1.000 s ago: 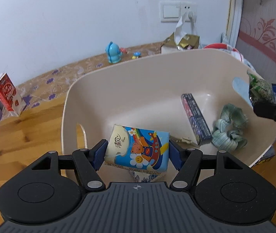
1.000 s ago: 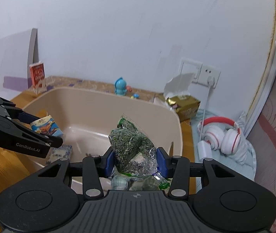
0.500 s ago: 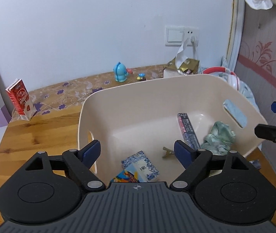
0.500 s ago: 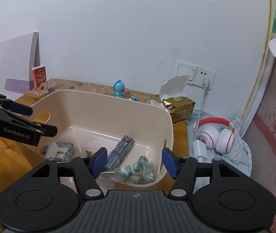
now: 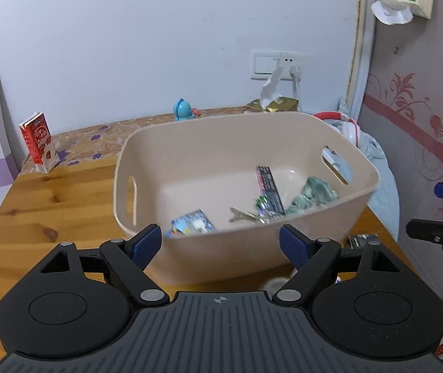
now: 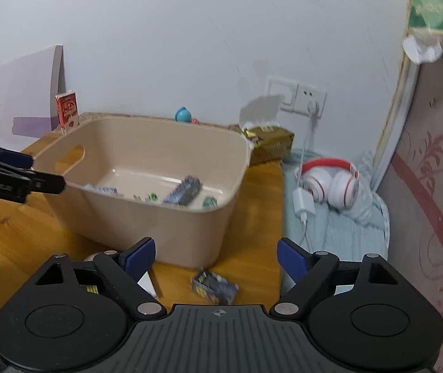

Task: Organize objects
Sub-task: 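Drop the tissue pack into the basket while right tool drops the snack bag, then grasp the black cube with left tool while right tool grasps black-and-yellow box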

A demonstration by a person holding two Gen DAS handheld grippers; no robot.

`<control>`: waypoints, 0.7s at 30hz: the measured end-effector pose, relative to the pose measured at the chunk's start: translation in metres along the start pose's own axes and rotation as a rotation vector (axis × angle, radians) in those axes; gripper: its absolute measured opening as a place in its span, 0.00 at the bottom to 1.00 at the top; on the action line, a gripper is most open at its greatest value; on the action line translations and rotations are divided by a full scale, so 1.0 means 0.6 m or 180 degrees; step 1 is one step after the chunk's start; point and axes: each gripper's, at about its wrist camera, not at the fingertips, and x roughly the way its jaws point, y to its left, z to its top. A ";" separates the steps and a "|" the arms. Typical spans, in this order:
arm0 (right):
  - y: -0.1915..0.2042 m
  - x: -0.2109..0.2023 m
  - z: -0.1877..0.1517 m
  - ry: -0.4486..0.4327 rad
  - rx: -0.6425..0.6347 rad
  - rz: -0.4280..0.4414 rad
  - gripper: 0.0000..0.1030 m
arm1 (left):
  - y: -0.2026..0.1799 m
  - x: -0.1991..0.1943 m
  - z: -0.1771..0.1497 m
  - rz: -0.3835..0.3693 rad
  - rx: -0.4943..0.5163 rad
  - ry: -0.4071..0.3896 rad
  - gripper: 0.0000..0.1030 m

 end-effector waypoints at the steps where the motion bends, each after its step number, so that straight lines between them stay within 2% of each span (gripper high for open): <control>1: -0.005 0.003 -0.008 0.0034 0.0014 0.0001 0.85 | -0.006 -0.002 -0.010 -0.0015 -0.0010 0.0009 0.82; 10: -0.022 0.050 -0.061 0.0292 -0.0044 0.0106 0.85 | -0.046 0.011 -0.076 -0.0143 -0.0136 0.0152 0.82; 21: -0.022 0.124 -0.094 0.0306 -0.0179 0.0297 0.85 | -0.078 0.058 -0.132 -0.0337 -0.0195 0.0388 0.81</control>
